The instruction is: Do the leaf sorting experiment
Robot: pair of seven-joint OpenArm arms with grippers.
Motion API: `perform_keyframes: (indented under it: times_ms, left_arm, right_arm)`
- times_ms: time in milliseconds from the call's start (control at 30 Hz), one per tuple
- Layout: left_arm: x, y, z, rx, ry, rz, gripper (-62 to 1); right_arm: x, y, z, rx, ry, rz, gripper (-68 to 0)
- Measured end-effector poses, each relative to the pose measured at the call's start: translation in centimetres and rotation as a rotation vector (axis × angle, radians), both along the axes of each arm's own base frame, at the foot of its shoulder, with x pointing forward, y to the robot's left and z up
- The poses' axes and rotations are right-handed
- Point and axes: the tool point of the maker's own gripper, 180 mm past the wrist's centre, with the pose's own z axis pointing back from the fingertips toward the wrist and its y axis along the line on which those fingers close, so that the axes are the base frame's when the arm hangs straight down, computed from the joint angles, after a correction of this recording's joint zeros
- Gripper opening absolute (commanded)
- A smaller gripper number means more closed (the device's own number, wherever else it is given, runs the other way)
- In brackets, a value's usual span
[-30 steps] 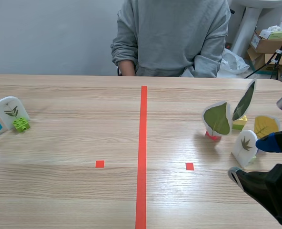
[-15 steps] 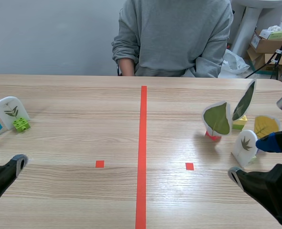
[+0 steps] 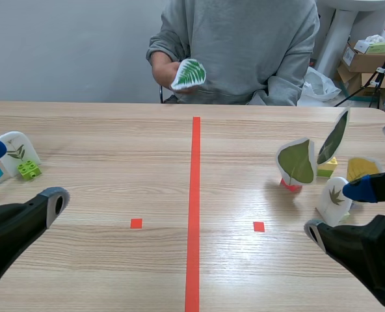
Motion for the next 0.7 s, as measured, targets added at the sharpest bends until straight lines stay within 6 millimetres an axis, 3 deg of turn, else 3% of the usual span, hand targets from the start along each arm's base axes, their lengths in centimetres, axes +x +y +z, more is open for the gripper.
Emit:
perform_keyframes:
  times_ms: [233,700]
  left_arm:
    - [-0.5,-1.6,-0.5,-0.047,0.026,-0.033,1.4]
    - [-0.5,-1.5,-0.7,-0.042,0.03,-0.032,1.4]
  right_arm:
    - [0.0,0.0,0.0,0.0,-0.001,0.0,-19.4]
    - [0.0,0.0,0.0,0.0,-0.001,0.0,-19.4]
